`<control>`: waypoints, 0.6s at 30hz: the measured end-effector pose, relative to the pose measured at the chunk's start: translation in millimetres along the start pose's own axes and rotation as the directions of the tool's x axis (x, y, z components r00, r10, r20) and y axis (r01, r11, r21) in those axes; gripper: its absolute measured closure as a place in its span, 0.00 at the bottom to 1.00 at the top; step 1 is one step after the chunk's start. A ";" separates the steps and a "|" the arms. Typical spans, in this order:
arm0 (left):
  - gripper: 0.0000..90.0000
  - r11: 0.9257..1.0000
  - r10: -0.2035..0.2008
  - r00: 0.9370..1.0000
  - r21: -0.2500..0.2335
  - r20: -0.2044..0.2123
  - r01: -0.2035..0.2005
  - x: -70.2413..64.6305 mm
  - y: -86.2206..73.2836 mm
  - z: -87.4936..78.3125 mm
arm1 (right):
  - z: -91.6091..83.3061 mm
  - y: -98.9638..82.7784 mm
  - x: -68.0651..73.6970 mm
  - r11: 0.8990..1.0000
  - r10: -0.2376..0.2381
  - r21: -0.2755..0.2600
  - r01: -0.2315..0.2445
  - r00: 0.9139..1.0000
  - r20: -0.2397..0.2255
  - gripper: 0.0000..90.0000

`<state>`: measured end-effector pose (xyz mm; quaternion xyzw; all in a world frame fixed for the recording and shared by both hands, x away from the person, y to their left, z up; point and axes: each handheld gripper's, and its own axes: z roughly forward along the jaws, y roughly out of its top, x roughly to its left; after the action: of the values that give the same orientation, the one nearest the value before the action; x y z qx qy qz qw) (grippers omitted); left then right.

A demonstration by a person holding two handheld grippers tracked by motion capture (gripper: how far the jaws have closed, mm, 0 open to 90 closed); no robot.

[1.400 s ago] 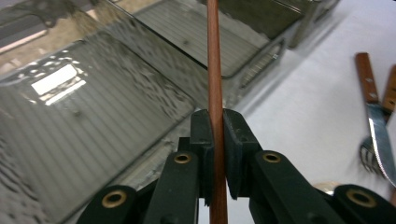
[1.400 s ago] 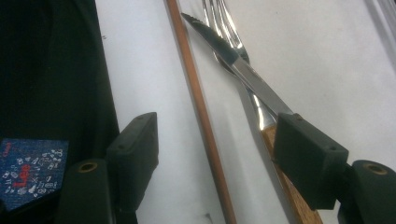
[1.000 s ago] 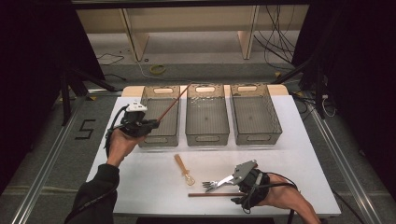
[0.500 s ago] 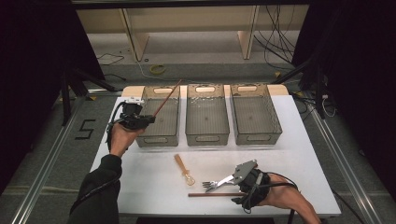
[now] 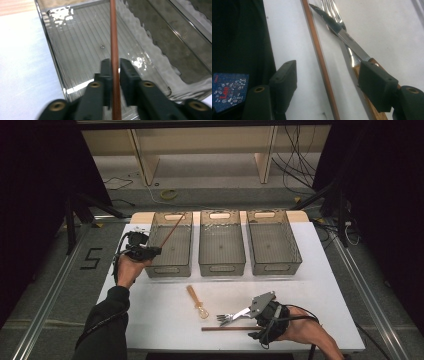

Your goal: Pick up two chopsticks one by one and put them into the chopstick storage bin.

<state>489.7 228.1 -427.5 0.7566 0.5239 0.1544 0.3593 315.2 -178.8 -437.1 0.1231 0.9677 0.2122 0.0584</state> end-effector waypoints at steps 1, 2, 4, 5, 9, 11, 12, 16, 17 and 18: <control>0.78 1.000 -0.008 1.000 -0.009 0.002 0.008 0.7 -0.3 -0.9 | -0.4 0.0 -0.1 1.000 0.000 0.000 0.000 1.000 -0.001 0.36; 0.78 1.000 -0.019 1.000 -0.019 0.007 0.019 1.0 -0.4 -2.2 | -0.4 0.0 -0.1 1.000 0.000 0.000 0.000 1.000 -0.001 0.36; 0.68 0.999 -0.034 0.999 -0.038 0.020 0.035 0.3 0.2 -6.0 | -0.9 -0.2 -0.4 1.000 0.002 0.000 -0.002 1.000 -0.001 0.36; 0.64 0.998 -0.037 0.999 -0.054 0.034 0.039 -0.5 0.2 -8.6 | -1.2 -0.3 -0.6 1.000 0.002 0.000 -0.002 1.000 0.000 0.36; 0.47 0.993 -0.029 0.995 -0.113 0.098 0.040 -5.6 -1.9 -24.1 | -2.4 -0.6 -0.9 1.000 0.002 -0.003 -0.002 1.000 0.006 0.36; 0.45 0.990 -0.010 0.992 -0.138 0.128 0.028 -10.8 -4.8 -31.4 | -2.8 -0.3 -0.8 1.000 0.006 -0.002 -0.006 1.000 0.004 0.36; 0.43 0.989 0.003 0.991 -0.144 0.136 0.017 -13.7 -6.4 -34.8 | -2.7 -0.2 -1.0 1.000 0.001 -0.002 -0.001 1.000 0.006 0.36; 0.36 0.983 0.041 0.984 -0.182 0.176 -0.008 -25.4 -14.7 -45.6 | -2.2 0.6 -1.1 1.000 0.000 0.002 0.000 1.000 0.005 0.36; 0.34 0.983 0.053 0.981 -0.184 0.187 -0.018 -28.5 -17.2 -47.2 | -2.0 0.8 -1.1 1.000 -0.001 0.003 0.001 1.000 0.006 0.36; 0.33 0.981 0.061 0.978 -0.192 0.200 -0.022 -31.9 -20.0 -48.3 | -1.9 1.0 -1.3 1.000 0.001 0.007 -0.001 1.000 0.006 0.36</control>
<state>433.8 221.5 -403.5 0.7420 0.4511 0.1322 0.4780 316.4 -179.0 -434.9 0.1243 0.9682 0.2085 0.0605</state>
